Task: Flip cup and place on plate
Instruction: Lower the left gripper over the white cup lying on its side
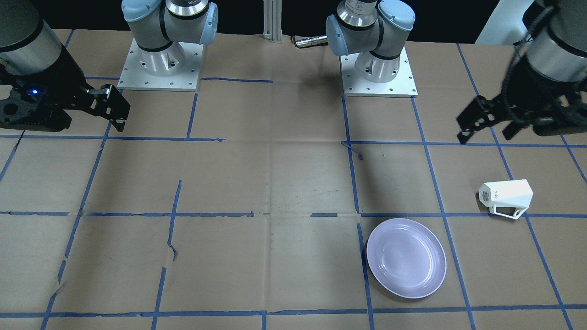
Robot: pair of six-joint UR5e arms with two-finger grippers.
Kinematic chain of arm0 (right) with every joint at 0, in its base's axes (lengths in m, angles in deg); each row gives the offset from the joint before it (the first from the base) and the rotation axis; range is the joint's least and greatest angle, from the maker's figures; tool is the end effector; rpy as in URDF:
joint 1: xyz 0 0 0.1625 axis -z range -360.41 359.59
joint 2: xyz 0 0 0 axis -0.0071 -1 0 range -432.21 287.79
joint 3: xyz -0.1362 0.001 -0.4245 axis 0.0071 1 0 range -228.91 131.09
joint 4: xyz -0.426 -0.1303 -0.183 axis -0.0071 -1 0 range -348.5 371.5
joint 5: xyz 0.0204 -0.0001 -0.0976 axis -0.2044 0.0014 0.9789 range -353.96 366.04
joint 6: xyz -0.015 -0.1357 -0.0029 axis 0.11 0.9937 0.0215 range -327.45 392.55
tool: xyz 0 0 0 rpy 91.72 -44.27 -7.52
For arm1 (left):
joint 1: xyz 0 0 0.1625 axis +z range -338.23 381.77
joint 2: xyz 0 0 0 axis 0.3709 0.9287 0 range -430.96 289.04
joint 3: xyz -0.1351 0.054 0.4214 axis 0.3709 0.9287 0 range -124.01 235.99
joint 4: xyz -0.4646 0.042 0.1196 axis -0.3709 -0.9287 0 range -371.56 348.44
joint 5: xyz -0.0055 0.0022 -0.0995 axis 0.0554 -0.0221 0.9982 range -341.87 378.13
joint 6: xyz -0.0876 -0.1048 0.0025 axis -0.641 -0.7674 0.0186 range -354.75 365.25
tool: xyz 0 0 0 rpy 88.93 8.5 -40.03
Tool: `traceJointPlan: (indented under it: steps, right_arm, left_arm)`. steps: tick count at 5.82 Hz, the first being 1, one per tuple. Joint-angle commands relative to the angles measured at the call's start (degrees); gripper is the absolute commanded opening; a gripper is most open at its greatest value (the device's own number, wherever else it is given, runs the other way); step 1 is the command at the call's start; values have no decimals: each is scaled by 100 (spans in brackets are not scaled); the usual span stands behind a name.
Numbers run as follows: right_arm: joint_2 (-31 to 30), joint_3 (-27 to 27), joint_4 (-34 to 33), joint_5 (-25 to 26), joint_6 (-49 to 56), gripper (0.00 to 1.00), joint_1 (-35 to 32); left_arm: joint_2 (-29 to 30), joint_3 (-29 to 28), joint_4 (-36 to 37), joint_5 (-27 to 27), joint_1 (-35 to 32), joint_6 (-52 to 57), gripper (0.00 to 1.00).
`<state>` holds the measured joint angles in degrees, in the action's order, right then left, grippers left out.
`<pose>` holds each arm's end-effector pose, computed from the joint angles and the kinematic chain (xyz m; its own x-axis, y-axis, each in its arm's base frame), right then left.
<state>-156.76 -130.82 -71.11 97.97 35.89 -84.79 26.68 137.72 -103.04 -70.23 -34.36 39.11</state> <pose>0.0700 -0.6024 0.4834 -0.9989 0.0372 0.0287 0.0395 0.9956 0.0846 0.2314 -0.5909 0.4714 -0.9995 -0.0003 0.0321 -0.0004 1.0000 -0.0036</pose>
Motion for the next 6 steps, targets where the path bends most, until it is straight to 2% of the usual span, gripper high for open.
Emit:
traceJointPlan:
  steps: [1,2,3,4,5,6]
  right_arm:
    - [0,0,0,0,0,100,0]
    - [0,0,0,0,0,100,0]
    - [0,0,0,0,0,100,0]
    - [0,0,0,0,0,100,0]
    - [0,0,0,0,0,100,0]
    - [0,0,0,0,0,100,0]
  left_arm:
    - [718,-497,42,-15,1363,2124,99]
    - [948,-622,8,37,1664,2456,99]
    - [1055,-641,-10,264,1746,2998,99]
    - [1404,-702,-167,658,2138,3108,99]
    - [1851,-885,-664,1349,2560,3136,99]
    - [2473,-1374,-1461,1965,2694,3275,99]
